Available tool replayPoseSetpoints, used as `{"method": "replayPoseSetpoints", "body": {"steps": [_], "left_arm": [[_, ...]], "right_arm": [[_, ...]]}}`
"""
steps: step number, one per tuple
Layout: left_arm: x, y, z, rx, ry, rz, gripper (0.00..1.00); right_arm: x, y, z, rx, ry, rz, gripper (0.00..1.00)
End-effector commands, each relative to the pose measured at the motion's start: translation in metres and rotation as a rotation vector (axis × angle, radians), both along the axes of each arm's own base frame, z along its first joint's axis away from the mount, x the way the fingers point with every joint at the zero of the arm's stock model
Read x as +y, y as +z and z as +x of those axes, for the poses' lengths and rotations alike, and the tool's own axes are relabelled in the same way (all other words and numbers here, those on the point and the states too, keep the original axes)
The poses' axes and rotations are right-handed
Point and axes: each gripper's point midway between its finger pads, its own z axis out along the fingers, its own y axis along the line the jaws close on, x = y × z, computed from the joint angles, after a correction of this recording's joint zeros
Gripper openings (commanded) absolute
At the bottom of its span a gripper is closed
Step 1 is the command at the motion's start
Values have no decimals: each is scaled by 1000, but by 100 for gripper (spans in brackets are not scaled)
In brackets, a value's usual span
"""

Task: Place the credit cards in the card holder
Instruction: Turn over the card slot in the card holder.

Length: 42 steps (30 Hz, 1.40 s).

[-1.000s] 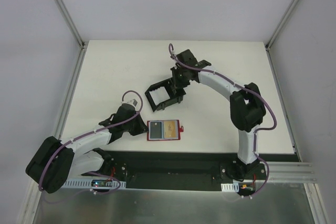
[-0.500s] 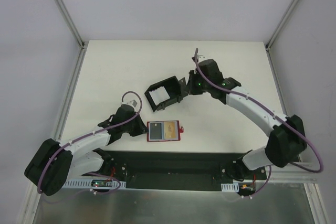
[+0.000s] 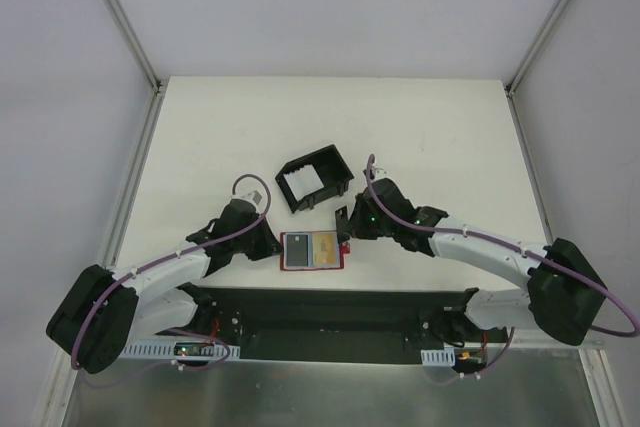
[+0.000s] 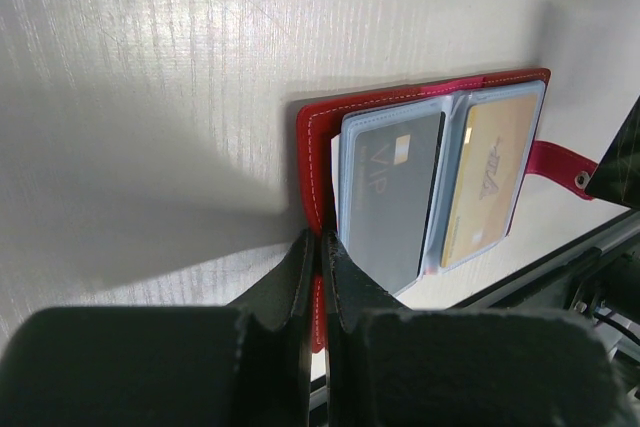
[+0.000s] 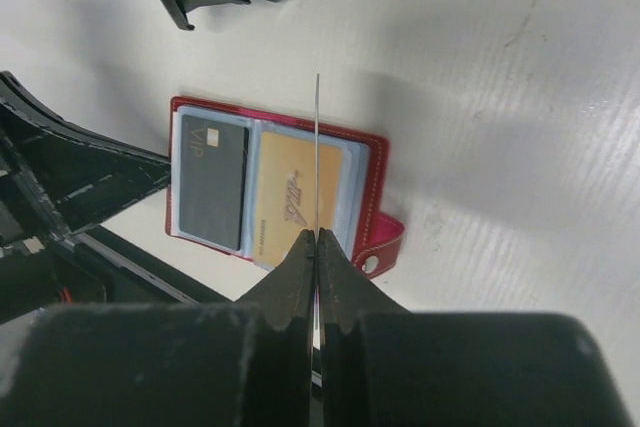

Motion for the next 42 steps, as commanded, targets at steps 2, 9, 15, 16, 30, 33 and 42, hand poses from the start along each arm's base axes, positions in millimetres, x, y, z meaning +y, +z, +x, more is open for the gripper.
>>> {"method": "replayPoseSetpoints", "body": {"steps": [2, 9, 15, 16, 30, 33, 42], "left_arm": [[2, -4, -8, 22, -10, -6, 0], [3, -5, -8, 22, -8, -6, 0], [2, -5, -7, 25, -9, -3, 0], [2, -6, -7, 27, -9, -2, 0], [3, -6, -7, 29, -8, 0, 0], [2, -6, -7, 29, -7, 2, 0], [5, -10, -9, 35, -5, 11, 0]], "right_arm": [[17, 6, 10, -35, -98, 66, 0], [11, -14, 3, -4, -116, 14, 0], [6, -23, -4, 13, -101, -24, 0], [7, -24, -5, 14, -98, -24, 0], [11, -46, -17, 58, -83, -34, 0], [13, -52, -17, 71, -87, -30, 0], [18, -62, -19, 83, -97, 0, 0]]}}
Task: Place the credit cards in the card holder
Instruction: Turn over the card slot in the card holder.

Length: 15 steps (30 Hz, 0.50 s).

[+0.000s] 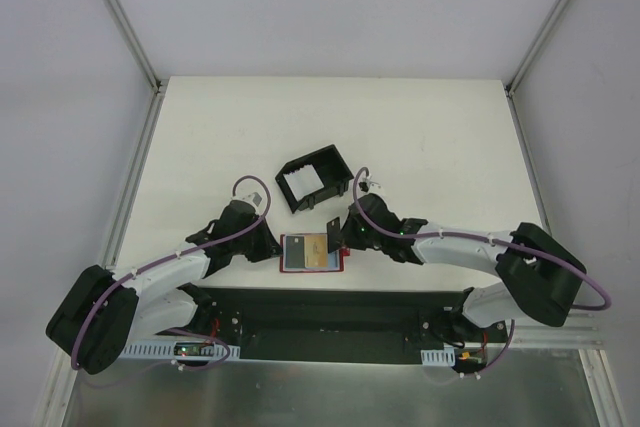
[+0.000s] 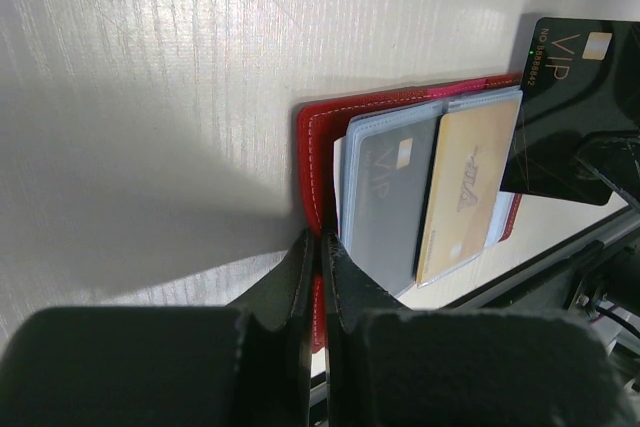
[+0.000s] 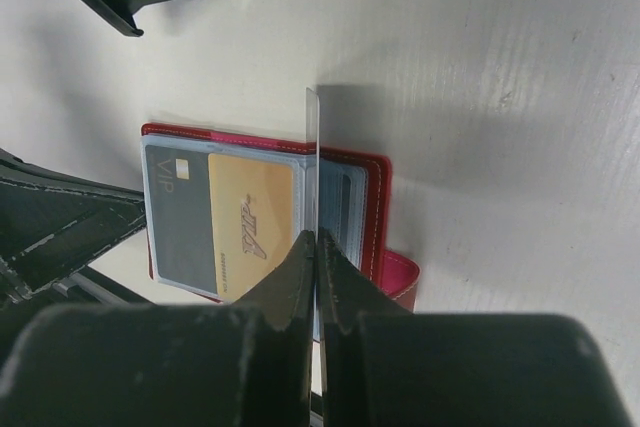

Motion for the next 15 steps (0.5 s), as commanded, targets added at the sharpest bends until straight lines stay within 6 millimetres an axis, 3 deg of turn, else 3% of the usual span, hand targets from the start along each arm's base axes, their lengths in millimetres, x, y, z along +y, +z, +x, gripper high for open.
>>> {"method": "replayPoseSetpoints", "body": {"steps": [1, 7, 15], "left_arm": [[5, -8, -4, 24, 6, 17, 0], [6, -6, -4, 17, 23, 8, 0], [5, -7, -2, 22, 10, 21, 0]], "right_arm": [[-10, -19, -11, 45, 0, -63, 0], [-27, 10, -3, -47, -31, -49, 1], [-14, -11, -18, 32, 17, -28, 0]]}}
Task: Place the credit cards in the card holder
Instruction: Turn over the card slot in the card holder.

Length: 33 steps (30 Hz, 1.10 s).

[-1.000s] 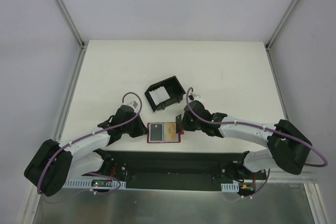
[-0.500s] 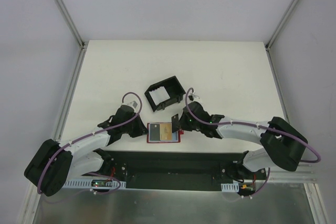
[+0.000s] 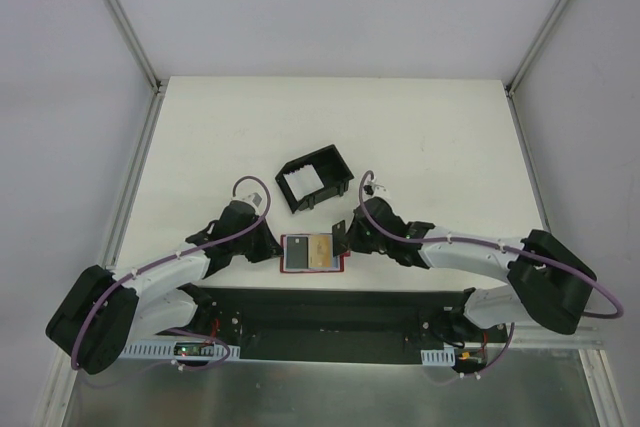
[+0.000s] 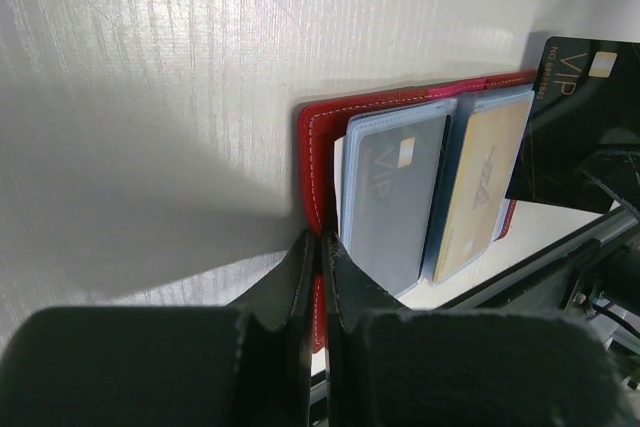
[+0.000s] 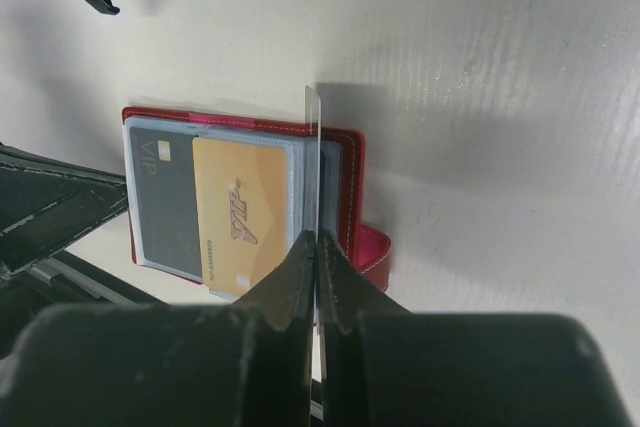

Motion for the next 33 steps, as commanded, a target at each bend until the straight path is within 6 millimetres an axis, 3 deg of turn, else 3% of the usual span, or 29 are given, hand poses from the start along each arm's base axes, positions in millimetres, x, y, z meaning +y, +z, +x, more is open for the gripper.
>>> {"method": "replayPoseSetpoints", "body": {"steps": [1, 8, 13, 16, 20, 28, 33], "left_arm": [[4, -6, -1, 21, 6, 23, 0], [5, -7, -1, 25, 7, 27, 0], [5, -7, -1, 23, 8, 27, 0], [4, -8, -2, 27, 4, 28, 0], [4, -7, -2, 25, -1, 25, 0], [5, -9, -2, 26, 4, 27, 0], [3, -7, -1, 21, -3, 19, 0]], "right_arm": [[5, -16, -12, 46, 24, 0, 1], [13, -25, -17, 76, 29, 10, 0], [10, -7, -10, 17, 26, -14, 1], [19, 12, -6, -23, 59, 18, 1], [19, 32, -5, -57, 87, -69, 0], [58, 53, -15, -33, 191, 42, 0], [80, 49, -19, 0, 251, 55, 1]]}}
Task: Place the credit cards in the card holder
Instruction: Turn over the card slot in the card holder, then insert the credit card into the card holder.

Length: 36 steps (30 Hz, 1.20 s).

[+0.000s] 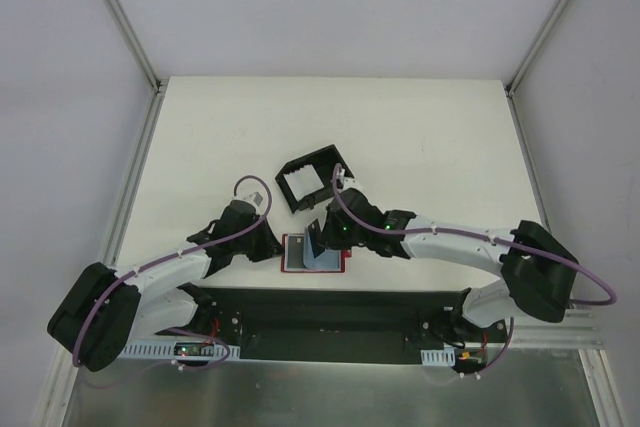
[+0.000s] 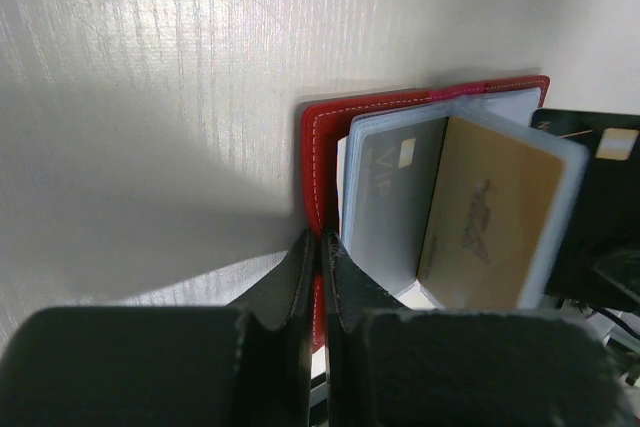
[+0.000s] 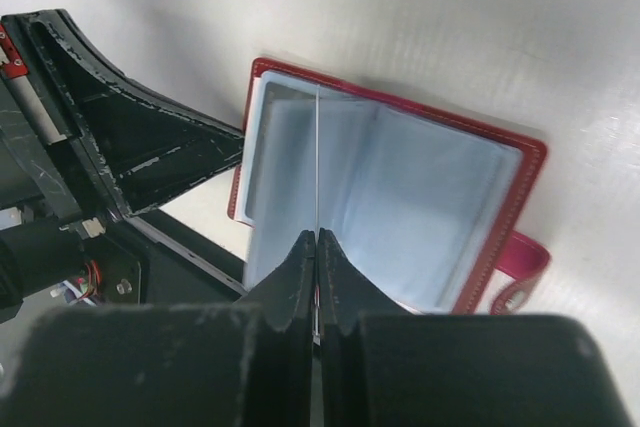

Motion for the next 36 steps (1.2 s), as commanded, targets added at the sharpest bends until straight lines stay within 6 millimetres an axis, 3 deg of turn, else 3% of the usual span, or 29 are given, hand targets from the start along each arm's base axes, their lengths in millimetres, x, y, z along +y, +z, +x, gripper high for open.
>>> {"method": "replayPoseSetpoints", "body": {"steps": [1, 3, 5, 10, 15, 30, 36], "left_arm": [[5, -6, -3, 23, 1, 25, 0], [5, -6, -3, 22, -1, 24, 0], [5, -6, -4, 24, 0, 22, 0], [8, -7, -6, 21, 12, 22, 0], [10, -12, -10, 40, 18, 27, 0], [12, -23, -16, 80, 54, 20, 0], [12, -23, -15, 79, 55, 21, 0]], "right_arm": [[31, 11, -4, 18, 85, 53, 0], [44, 11, -11, 39, 134, 86, 0], [45, 12, -9, 36, 126, 85, 0], [19, 9, 2, -12, 33, 61, 0], [4, 1, 6, -25, -42, 130, 0], [12, -32, 10, 58, -123, 306, 1], [17, -41, -2, 145, -118, 343, 0]]}}
